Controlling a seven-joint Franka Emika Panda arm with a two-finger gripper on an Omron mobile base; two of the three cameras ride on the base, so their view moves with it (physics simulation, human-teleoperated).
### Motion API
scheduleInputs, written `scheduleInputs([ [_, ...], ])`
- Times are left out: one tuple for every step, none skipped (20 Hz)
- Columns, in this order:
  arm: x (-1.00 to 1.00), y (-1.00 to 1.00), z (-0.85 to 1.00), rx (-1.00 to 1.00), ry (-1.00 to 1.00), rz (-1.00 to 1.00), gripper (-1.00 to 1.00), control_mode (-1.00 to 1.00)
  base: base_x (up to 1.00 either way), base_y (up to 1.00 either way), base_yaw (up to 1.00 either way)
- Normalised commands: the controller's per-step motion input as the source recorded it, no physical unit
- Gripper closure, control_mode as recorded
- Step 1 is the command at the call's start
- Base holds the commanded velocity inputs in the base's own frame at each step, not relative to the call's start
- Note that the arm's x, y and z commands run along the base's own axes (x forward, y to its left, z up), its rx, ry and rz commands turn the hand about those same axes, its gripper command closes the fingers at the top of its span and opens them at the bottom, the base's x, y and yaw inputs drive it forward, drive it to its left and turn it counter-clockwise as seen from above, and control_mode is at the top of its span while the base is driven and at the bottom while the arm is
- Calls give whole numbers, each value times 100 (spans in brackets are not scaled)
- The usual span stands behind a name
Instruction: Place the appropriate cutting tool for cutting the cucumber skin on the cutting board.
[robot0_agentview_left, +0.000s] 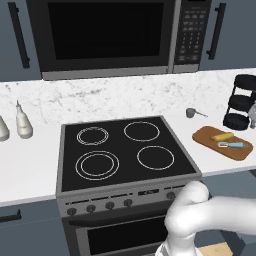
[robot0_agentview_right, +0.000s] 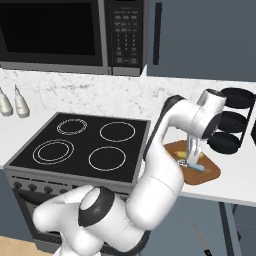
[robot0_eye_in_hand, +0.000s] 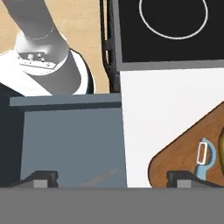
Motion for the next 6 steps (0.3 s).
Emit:
scheduleInputs([
  [-47, 100, 9, -12, 2, 16, -100, -100, 0, 0, 0],
  [-46, 100, 11, -13, 5, 16, -100, -100, 0, 0, 0],
  [-48, 100, 11, -14, 5, 15, -100, -100, 0, 0, 0],
  [-48, 100, 9, -13, 5, 17, -100, -100, 0, 0, 0],
  [-46, 100, 10, -12, 5, 17, -100, -100, 0, 0, 0],
  [-42, 100, 9, -13, 6, 17, -100, -100, 0, 0, 0],
])
